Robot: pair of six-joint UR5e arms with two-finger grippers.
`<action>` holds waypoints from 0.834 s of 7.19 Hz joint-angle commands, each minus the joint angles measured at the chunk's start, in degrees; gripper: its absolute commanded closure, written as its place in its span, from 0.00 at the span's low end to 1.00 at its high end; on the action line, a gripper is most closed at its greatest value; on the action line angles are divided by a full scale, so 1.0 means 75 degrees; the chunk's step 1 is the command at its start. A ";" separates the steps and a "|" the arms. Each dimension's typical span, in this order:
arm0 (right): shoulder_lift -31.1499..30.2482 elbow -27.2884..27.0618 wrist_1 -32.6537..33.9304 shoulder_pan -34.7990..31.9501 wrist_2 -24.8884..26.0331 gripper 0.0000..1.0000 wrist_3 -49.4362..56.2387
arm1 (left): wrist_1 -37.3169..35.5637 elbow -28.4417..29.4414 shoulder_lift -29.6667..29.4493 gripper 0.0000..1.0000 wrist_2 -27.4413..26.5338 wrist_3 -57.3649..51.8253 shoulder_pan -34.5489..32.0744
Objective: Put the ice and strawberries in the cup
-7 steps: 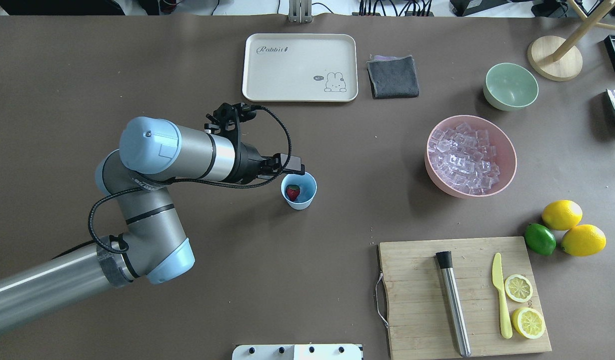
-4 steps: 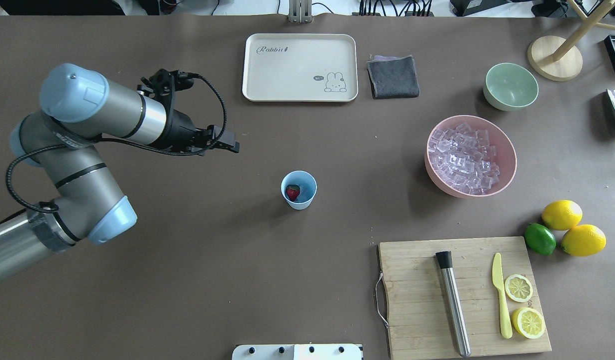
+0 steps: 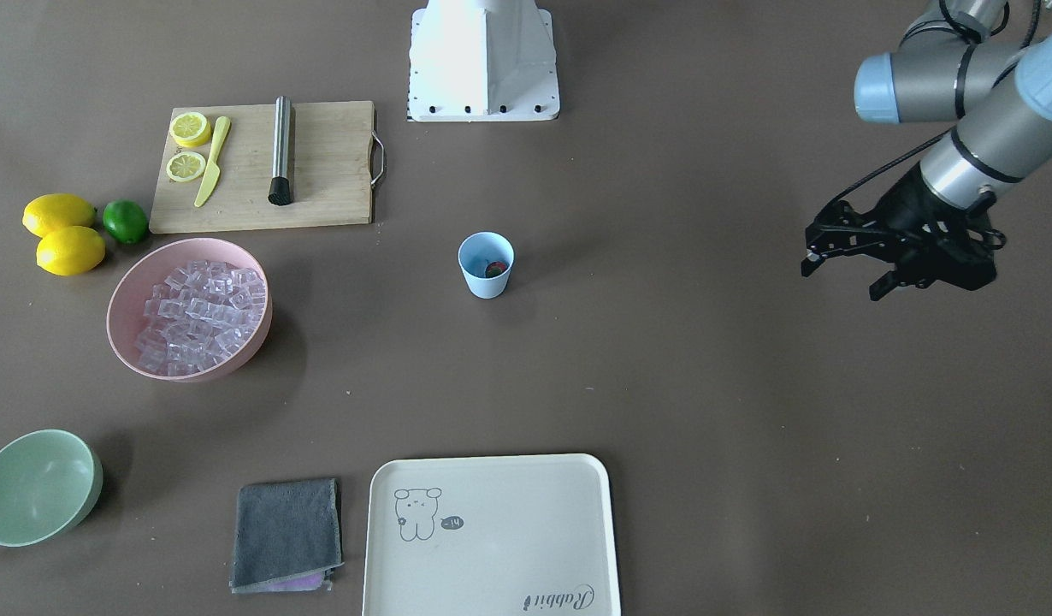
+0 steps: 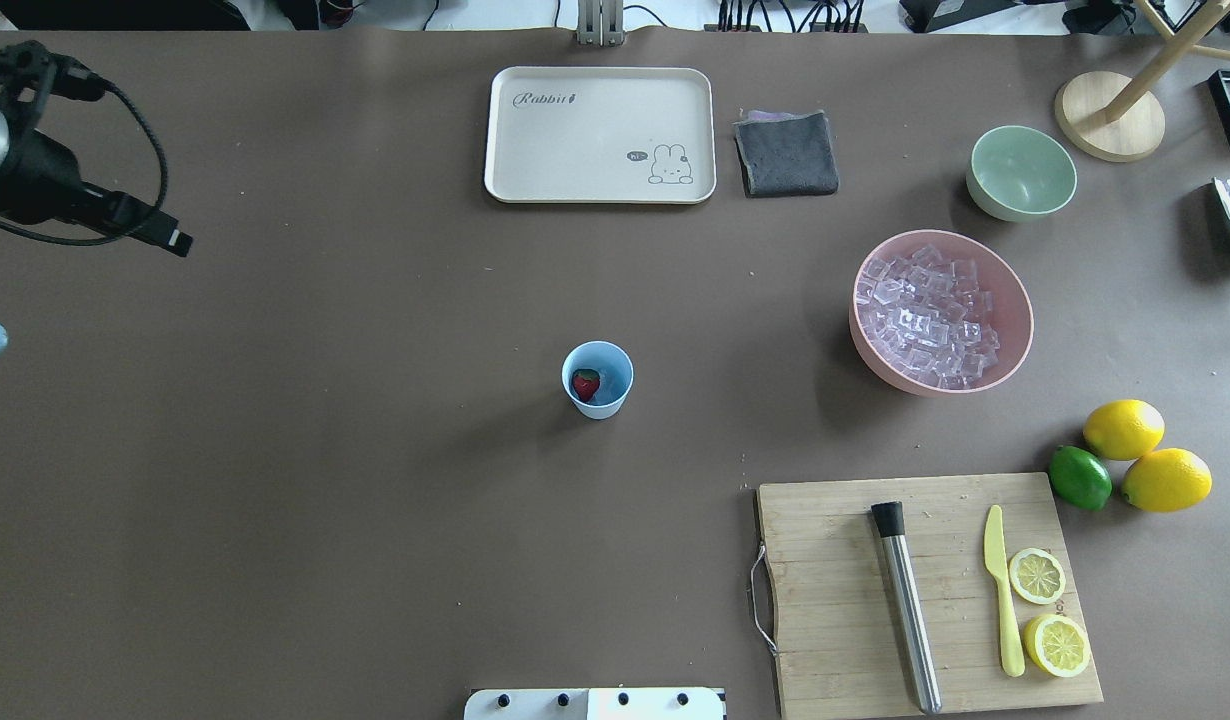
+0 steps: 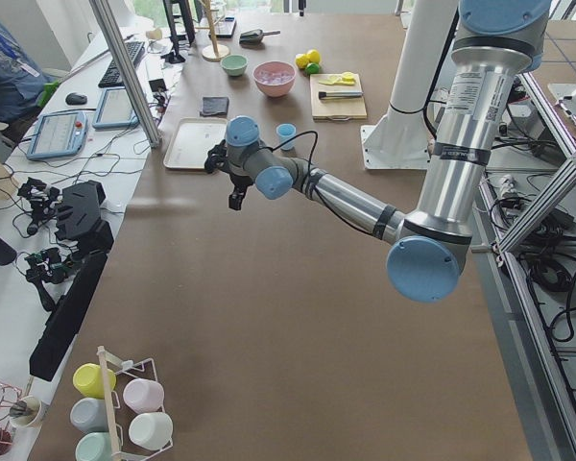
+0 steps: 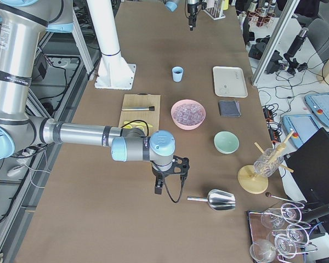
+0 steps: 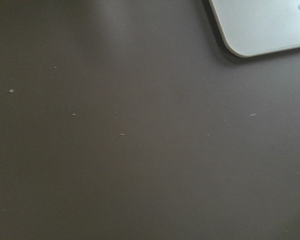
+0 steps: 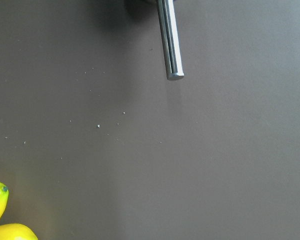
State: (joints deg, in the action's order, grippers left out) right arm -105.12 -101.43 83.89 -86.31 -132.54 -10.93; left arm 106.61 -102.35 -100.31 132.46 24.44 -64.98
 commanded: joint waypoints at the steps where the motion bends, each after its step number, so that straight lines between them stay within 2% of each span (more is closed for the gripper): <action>1: 0.0000 0.0001 -0.0006 0.0000 0.0000 0.00 -0.0008 | -0.1971 0.0006 0.0296 0.02 0.0362 -0.3280 -0.1607; 3: 0.0012 0.0001 -0.0006 0.0000 0.0000 0.00 -0.0008 | -0.3089 0.0262 0.0308 0.02 0.0374 -0.5638 -0.2780; 4: 0.0047 0.0012 0.0006 0.0000 0.0000 0.00 -0.0008 | -0.3372 0.0287 0.0413 0.02 0.0374 -0.6078 -0.2901; 5: 0.0059 0.0024 0.0006 0.0000 0.0000 0.00 -0.0008 | -0.3004 0.0322 0.0924 0.02 0.0246 -0.6547 -0.2926; 6: 0.0059 0.0024 0.0006 0.0000 0.0000 0.00 -0.0008 | -0.2478 0.0647 0.1022 0.02 -0.0103 -0.6784 -0.2984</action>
State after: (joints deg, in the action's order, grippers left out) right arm -104.74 -101.30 83.92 -86.31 -132.54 -10.99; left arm 84.64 -99.49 -94.59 133.96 -23.00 -86.61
